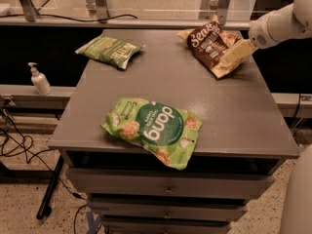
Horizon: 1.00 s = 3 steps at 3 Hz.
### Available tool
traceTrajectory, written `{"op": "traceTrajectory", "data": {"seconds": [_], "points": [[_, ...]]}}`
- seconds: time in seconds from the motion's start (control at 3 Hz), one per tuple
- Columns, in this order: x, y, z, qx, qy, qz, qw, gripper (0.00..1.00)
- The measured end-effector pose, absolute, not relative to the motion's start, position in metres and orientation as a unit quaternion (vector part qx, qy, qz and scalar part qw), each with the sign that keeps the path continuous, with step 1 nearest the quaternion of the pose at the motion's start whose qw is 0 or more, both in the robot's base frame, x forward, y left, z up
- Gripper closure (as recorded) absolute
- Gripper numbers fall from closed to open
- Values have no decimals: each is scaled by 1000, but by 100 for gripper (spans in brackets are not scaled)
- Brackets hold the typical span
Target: Move brown chip bag near green rice chip bag
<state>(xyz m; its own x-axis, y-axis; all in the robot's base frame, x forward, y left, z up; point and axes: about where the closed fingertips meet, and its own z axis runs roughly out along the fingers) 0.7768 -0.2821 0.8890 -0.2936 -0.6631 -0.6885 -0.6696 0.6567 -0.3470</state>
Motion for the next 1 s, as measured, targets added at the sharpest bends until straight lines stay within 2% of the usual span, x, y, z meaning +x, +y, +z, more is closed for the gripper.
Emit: {"op": "traceTrajectory", "data": {"seconds": [0.33,1.0], "points": [[783,-290,876,-401,822,-12,405,18],[778,-274,861,-405,836,7,371,63]]}}
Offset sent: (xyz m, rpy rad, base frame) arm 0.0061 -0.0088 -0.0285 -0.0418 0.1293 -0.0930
